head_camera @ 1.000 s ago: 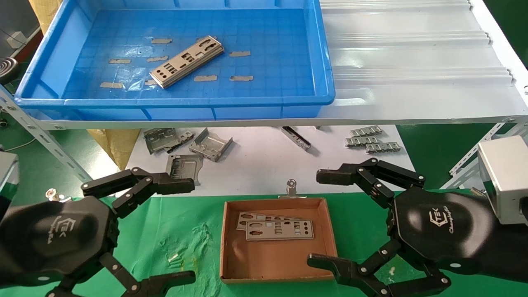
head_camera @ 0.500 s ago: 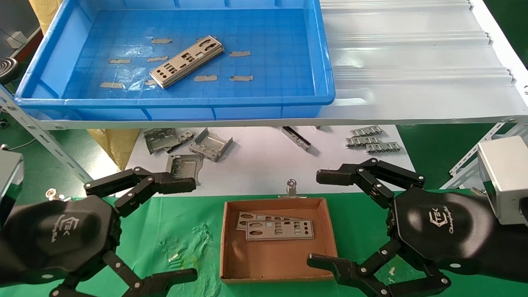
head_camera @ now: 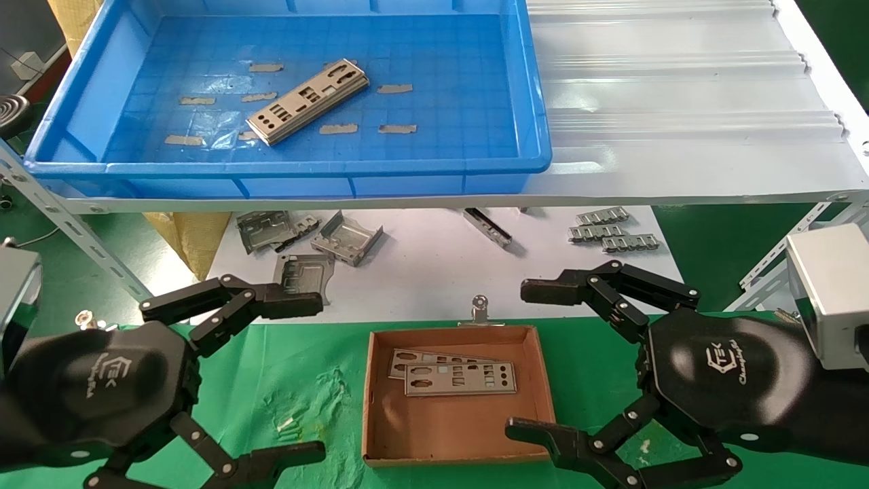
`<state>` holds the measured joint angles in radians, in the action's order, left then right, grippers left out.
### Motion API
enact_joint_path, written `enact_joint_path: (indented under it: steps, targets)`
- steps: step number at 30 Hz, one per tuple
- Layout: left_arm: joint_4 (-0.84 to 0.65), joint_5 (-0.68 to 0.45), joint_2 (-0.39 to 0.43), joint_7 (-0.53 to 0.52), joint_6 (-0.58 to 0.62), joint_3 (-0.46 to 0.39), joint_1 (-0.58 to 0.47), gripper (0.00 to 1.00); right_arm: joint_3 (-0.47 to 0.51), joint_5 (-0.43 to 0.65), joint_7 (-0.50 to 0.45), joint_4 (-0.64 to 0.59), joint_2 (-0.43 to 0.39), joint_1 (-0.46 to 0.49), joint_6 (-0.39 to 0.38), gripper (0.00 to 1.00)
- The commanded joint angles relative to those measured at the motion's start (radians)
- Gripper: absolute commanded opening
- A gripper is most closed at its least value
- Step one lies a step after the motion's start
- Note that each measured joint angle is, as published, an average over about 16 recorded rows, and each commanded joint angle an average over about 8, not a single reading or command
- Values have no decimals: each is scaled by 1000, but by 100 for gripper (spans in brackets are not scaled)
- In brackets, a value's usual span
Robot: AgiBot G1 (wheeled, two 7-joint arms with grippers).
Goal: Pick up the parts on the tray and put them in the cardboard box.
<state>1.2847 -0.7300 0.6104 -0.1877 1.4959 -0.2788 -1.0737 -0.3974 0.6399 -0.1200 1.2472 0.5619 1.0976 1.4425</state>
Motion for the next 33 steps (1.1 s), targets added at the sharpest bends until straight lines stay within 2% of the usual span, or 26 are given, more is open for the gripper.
enact_joint_path:
  steps: [1,33]
  targets:
    - [0,0,0,0,0,0,0,100,0,0,0,0,0,0,0,100]
    - [-1,-1,1,1,-1,-1,-1,100,0,0,0,0,0,0,0,100]
